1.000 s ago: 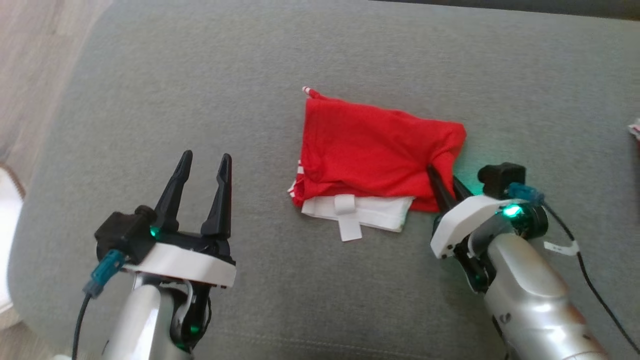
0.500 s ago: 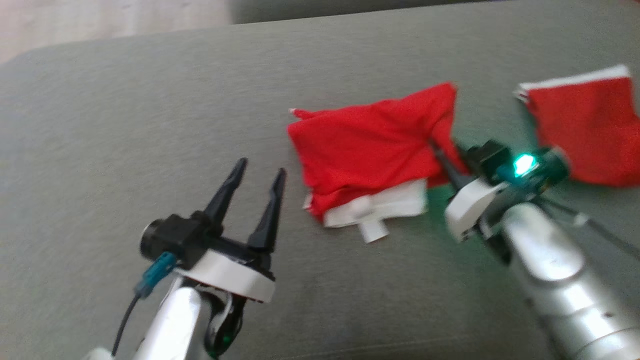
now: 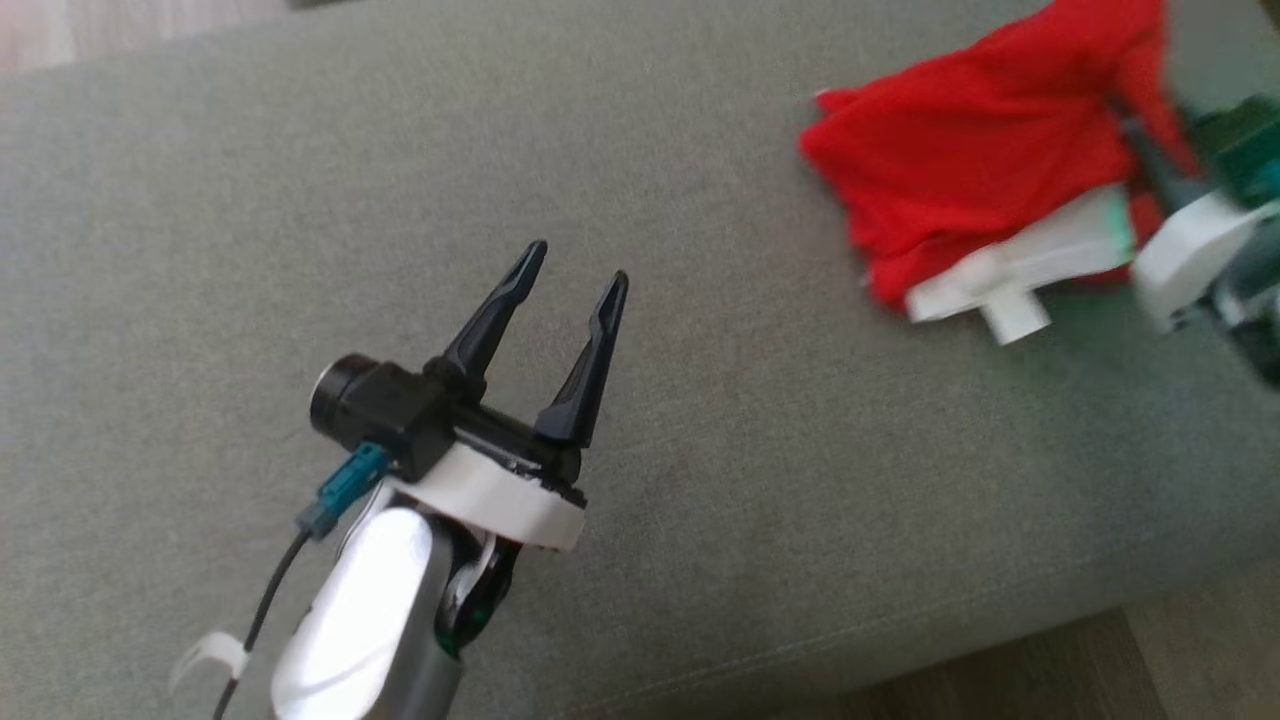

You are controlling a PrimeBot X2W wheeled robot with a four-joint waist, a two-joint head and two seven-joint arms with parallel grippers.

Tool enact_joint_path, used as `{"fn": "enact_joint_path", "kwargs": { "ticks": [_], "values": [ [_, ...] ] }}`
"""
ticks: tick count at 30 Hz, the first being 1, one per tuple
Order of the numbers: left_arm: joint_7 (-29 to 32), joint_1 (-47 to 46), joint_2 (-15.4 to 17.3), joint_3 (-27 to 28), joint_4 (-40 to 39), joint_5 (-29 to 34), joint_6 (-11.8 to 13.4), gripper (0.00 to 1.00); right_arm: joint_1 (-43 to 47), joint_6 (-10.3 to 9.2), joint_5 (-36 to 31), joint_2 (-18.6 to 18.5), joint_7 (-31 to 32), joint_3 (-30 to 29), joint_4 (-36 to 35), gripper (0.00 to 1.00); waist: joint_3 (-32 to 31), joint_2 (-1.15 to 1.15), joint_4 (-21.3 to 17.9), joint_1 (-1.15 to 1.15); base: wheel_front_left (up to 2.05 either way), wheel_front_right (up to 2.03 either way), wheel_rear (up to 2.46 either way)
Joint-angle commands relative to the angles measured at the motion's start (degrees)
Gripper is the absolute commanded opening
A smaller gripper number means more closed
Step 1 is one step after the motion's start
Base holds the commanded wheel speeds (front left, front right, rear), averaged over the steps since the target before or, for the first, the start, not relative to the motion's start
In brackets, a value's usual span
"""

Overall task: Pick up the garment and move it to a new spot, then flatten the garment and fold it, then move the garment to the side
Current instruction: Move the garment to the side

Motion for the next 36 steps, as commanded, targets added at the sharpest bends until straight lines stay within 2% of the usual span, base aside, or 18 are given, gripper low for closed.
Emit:
{"fn": "enact_joint_path", "kwargs": {
  "ticks": [1,6,9,17,18,19,29,36],
  "values": [
    [-0.3,-2.9,0.4,1.2,-1.9,0.6,-0.3,1.0,-1.7,-0.05,0.3,-2.8,0.5,-1.1,-0.8,0.0,2.1,0.0,0.0,0.0,0.0,0.0,0.0],
    [-0.3,-4.9,0.4,0.8,-1.9,0.7,-0.3,1.0,-2.5,-0.05,-1.3,-7.1,1.7,-4.9,2.3,0.0,5.4,0.0,1.8,0.0,0.0,0.0,0.0],
    [-0.3,-5.8,0.4,1.0,-2.1,0.7,-0.3,1.0,-1.9,-0.05,-2.3,-8.2,2.0,-7.7,4.1,0.0,7.0,0.0,2.6,0.0,0.0,0.0,0.0],
    [-0.3,-7.1,0.4,1.4,-2.3,1.1,-0.4,1.0,-0.2,-0.05,-3.5,-6.9,3.3,-14.1,7.0,0.0,10.0,0.0,3.4,0.0,0.0,0.0,0.0],
    [-0.3,-7.2,0.4,1.4,-2.3,1.2,-0.4,1.0,-0.1,-0.05,-3.8,-6.7,3.4,-14.7,7.1,0.44,10.2,0.0,3.5,0.0,0.0,0.0,0.0],
    [-0.3,-7.3,0.4,1.5,-2.3,1.1,-0.4,1.0,0.0,-0.05,-3.9,-6.3,3.5,-15.5,7.2,1.0,10.3,0.0,3.5,0.0,0.0,0.0,0.0],
    [-0.3,-6.8,0.5,2.8,-1.7,0.7,-0.4,1.0,1.2,-0.05,-6.2,-3.1,4.3,-20.8,4.4,1.0,8.4,0.0,3.5,0.0,0.0,0.0,0.0],
    [-0.3,-4.4,0.5,5.3,-1.9,0.2,-0.4,1.0,3.5,-0.05,-5.2,1.9,4.0,-21.4,-2.9,1.0,2.9,0.0,4.3,0.0,0.0,0.0,0.0]
  ]
}}
